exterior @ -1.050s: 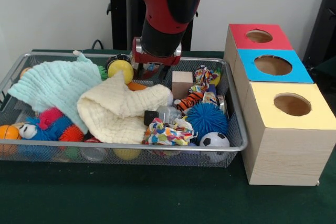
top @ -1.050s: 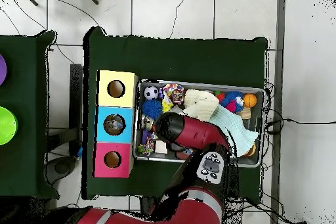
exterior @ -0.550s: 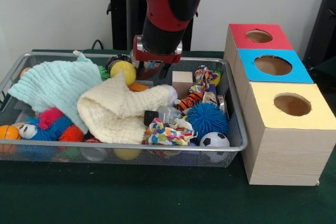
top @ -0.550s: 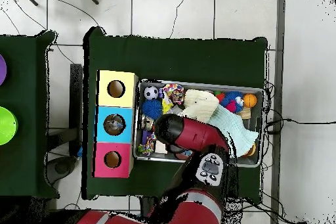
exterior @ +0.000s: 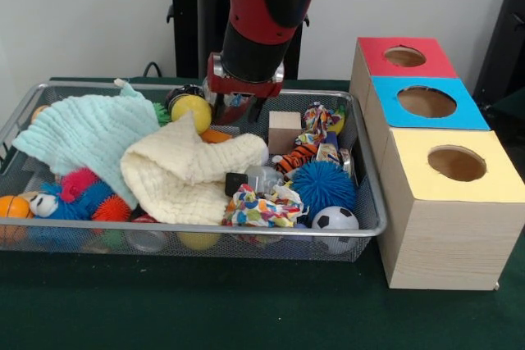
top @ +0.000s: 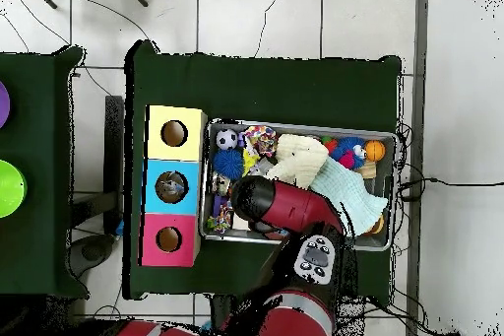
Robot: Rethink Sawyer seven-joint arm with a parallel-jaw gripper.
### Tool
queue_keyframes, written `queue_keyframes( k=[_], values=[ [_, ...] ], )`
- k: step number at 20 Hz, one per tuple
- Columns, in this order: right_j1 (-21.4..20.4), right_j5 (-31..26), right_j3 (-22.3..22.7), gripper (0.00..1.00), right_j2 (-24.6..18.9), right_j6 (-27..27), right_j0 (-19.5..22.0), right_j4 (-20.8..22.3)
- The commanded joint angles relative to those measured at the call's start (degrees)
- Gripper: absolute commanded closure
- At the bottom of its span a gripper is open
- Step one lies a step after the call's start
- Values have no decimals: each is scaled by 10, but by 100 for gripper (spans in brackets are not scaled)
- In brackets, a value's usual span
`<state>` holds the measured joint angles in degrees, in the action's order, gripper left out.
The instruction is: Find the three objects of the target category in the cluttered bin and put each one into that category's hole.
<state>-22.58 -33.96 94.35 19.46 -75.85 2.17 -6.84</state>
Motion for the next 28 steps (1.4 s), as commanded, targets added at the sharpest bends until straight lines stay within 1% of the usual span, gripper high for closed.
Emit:
queue_keyframes(
  k=[1, 2, 4, 9, 15, 18, 20, 22, 24, 28],
  values=[
    [25, -18, 73, 0, -56, -93, 6, 13],
    [25, -18, 75, 100, -57, -93, 6, 12],
    [24, -11, 78, 100, -59, -96, 6, 10],
    [30, -2, 68, 100, -46, -101, 14, 11],
    [37, -22, 51, 100, -33, -93, 5, 25],
    [36, -23, 43, 100, -30, -79, 2, 37],
    [32, -19, 41, 100, -35, -73, 5, 38],
    [17, 5, 49, 100, -53, -68, 18, 29],
    [1, 42, 61, 100, -74, -61, 31, 23],
    [-7, 71, 51, 100, -73, -69, 28, 26]
  ],
)
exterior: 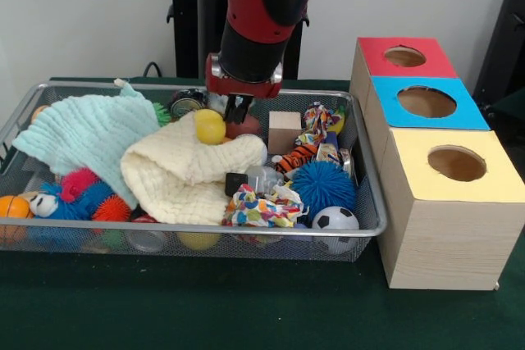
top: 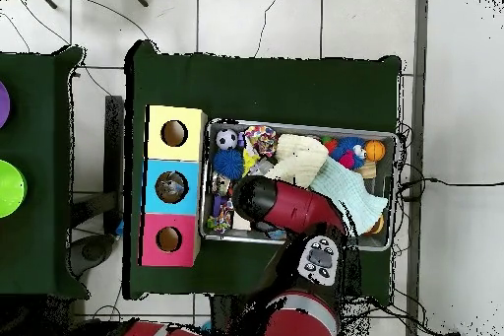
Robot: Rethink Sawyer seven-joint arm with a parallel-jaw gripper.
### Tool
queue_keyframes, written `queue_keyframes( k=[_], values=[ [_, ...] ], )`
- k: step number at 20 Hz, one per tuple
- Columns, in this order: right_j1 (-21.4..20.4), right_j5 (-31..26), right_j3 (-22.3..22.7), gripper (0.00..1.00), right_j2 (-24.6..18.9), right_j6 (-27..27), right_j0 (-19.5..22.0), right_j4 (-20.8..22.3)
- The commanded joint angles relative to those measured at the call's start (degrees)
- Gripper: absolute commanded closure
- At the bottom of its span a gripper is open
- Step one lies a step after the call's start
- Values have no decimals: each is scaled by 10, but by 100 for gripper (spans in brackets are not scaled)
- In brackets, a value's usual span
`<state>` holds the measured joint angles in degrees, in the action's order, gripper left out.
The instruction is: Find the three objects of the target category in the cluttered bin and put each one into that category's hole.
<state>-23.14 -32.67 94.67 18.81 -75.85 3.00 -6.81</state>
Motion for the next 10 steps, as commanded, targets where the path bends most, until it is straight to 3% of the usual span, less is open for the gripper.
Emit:
queue_keyframes(
  k=[1, 10],
  values=[
    [-3, 64, 47, 100, -64, -72, 18, 27],
    [-7, 66, 33, 100, -53, -82, 6, 26]
  ],
)
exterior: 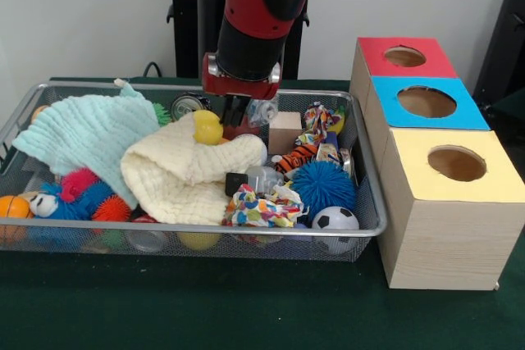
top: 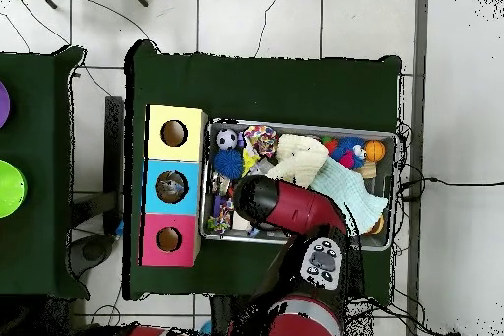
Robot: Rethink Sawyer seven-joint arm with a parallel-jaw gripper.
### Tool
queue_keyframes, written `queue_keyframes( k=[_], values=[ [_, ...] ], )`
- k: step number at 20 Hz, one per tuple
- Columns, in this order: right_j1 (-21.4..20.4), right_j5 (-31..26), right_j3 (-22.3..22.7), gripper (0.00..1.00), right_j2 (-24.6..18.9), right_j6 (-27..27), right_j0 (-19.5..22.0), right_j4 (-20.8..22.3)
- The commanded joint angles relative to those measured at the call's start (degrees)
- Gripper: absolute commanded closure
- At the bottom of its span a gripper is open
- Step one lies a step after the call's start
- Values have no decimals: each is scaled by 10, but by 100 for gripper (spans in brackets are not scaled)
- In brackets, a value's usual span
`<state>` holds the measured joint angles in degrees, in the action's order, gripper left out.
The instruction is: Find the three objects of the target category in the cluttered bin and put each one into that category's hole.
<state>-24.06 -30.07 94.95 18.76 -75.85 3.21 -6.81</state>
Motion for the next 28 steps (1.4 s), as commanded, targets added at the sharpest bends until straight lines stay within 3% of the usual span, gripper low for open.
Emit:
queue_keyframes(
  k=[1, 7, 11, 18, 28],
  values=[
    [3, 38, 28, 100, -51, -81, 3, 27],
    [9, 47, 32, 100, -67, -75, 17, 22],
    [17, -40, 27, 100, -60, -69, 17, 16],
    [10, -76, 32, 100, -71, -81, 28, -5],
    [-13, -153, 20, 100, -54, -108, 14, -14]
  ],
)
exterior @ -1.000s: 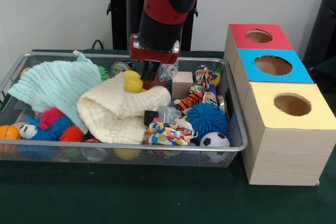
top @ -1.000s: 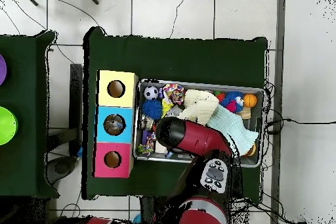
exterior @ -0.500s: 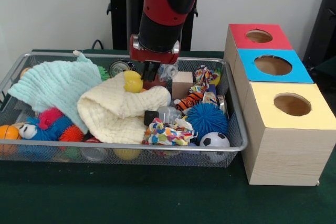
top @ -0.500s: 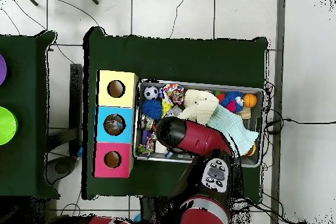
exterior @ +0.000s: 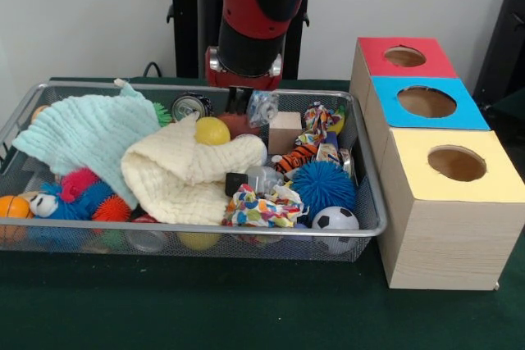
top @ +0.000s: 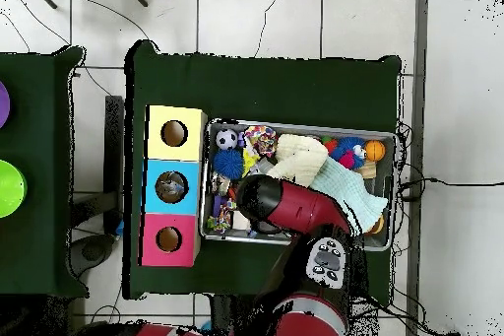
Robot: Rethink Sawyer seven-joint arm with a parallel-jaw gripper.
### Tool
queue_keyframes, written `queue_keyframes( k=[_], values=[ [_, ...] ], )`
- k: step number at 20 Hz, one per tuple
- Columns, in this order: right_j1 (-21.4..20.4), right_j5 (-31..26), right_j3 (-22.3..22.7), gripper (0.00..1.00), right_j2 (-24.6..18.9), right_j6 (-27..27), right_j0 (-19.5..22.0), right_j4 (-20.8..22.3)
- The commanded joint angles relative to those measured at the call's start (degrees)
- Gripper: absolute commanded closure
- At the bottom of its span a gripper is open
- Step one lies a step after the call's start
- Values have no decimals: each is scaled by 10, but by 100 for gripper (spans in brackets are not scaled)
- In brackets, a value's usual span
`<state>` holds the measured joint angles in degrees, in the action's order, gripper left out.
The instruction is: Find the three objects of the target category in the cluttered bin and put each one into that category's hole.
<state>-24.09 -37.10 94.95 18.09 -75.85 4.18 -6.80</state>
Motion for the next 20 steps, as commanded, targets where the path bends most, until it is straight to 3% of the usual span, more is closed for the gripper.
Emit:
queue_keyframes(
  k=[1, 3, 4, 12, 20],
  values=[
    [-12, -91, 15, 100, -42, -115, -1, -14],
    [-16, -91, 24, 100, -44, -118, 0, -17],
    [-19, -85, 33, 0, -46, -119, 1, -19],
    [-25, -58, 48, 0, -49, -110, 0, -10],
    [-12, -61, 6, 0, -15, -112, -36, 24]
  ],
)
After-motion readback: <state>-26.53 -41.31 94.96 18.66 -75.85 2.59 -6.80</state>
